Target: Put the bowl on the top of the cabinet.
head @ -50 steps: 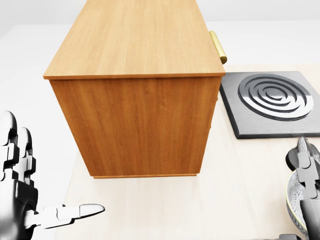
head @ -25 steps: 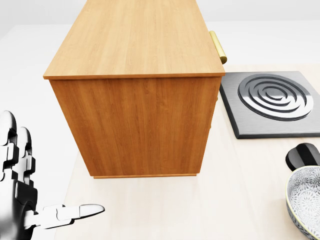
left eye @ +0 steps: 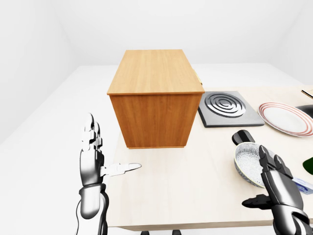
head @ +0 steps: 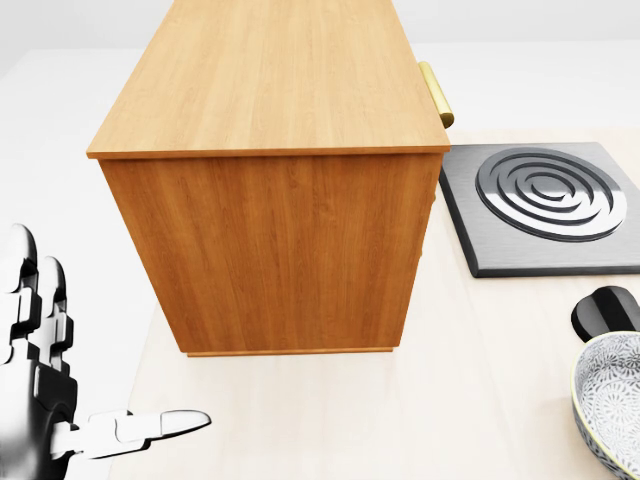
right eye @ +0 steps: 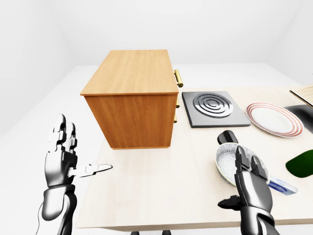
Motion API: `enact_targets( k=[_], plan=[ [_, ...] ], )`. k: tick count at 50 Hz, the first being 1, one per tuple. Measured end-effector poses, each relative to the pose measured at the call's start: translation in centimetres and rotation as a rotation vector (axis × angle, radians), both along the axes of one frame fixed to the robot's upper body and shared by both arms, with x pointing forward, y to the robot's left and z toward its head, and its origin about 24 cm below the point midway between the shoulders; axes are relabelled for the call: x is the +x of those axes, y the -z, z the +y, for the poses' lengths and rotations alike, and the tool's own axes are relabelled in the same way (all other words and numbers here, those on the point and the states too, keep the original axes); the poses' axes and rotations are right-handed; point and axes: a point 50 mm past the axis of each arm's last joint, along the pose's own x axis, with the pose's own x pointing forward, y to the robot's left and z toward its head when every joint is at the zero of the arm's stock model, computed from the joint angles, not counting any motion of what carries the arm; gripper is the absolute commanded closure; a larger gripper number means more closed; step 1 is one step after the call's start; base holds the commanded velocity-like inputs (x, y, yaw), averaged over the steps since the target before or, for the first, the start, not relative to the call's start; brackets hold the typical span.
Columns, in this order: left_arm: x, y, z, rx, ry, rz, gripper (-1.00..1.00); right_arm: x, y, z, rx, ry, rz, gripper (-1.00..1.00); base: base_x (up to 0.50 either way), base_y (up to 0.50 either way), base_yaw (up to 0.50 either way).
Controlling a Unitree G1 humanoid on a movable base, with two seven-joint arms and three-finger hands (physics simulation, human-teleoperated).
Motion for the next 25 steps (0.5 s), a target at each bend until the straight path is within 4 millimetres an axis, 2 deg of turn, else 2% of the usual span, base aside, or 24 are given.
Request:
enact_targets(
  k=[13,25],
  plan=[
    [0.0,0.0,0.0,0.001,0.002,-0.001,-1.00,1.1,1.0,0.6,-0.037,-0.044,0.018,-1.00,0.00,0.00,0.00],
    [0.0,-0.1,0.0,0.001,0.001,-0.004,-1.00,1.1,2.3,0.5,-0.063,-0.049,0.052,-1.00,0.00,0.00,0.00]
  ],
)
